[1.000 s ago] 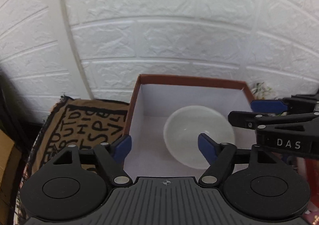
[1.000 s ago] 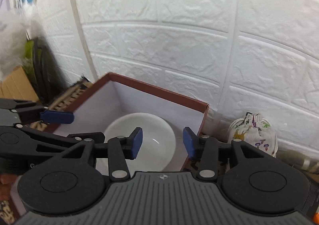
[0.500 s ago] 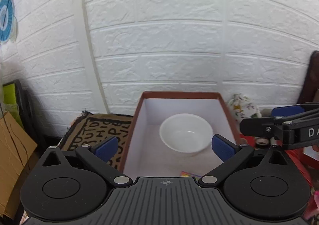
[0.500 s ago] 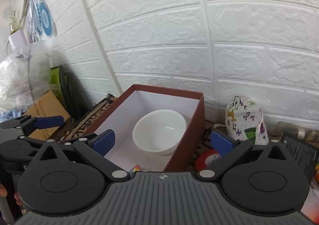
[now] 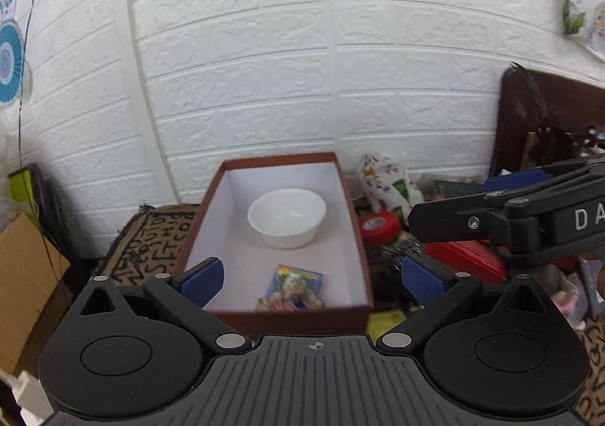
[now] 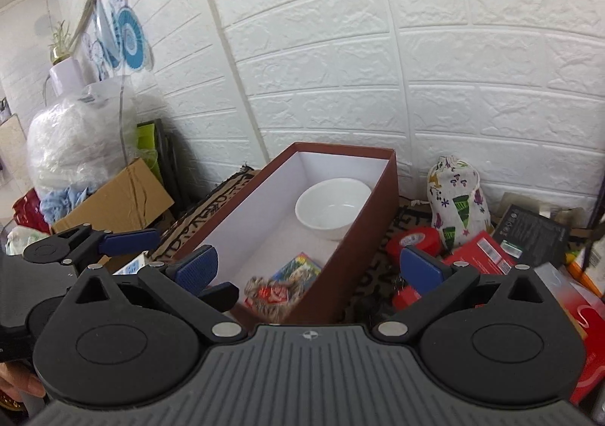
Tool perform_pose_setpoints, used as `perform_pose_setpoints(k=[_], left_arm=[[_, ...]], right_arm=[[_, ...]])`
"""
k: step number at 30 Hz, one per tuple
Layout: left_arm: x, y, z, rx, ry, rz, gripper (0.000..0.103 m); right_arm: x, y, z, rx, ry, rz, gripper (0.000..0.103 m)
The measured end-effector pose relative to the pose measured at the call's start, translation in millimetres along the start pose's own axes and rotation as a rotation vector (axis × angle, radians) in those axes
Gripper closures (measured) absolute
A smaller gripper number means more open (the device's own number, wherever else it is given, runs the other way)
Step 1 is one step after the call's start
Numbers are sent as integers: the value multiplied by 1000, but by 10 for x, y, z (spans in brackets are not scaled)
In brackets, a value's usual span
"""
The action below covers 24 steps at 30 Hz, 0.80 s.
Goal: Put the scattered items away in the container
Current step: 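Return to the table and grasp the blue-capped marker with the left gripper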
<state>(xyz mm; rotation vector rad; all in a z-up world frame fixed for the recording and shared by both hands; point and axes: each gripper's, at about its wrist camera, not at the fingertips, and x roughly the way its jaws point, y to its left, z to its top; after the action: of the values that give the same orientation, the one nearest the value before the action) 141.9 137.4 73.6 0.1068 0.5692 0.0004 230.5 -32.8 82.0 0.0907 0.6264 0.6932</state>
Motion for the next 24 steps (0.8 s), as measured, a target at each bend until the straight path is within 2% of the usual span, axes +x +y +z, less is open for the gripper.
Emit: perform_pose_setpoints(k=[5, 13, 18, 21, 24], left_arm=[[-213, -222, -293, -20, 0, -30, 0], [-207, -423, -968, -118, 68, -84, 0], [-35, -551, -1393, -146, 134, -116, 0], [74, -611, -1509, -133, 157, -115, 0], [124, -615, -1522, -131, 162, -102, 0]], right_arm=[[-369, 74, -298, -47, -23, -27, 0], [-741, -52, -1074, 29, -46, -84, 0], [-755, -191, -1735, 87, -47, -175, 0], [-686, -279, -2043, 105, -24, -228, 0], [-626, -351, -2202, 132, 0, -229, 1]])
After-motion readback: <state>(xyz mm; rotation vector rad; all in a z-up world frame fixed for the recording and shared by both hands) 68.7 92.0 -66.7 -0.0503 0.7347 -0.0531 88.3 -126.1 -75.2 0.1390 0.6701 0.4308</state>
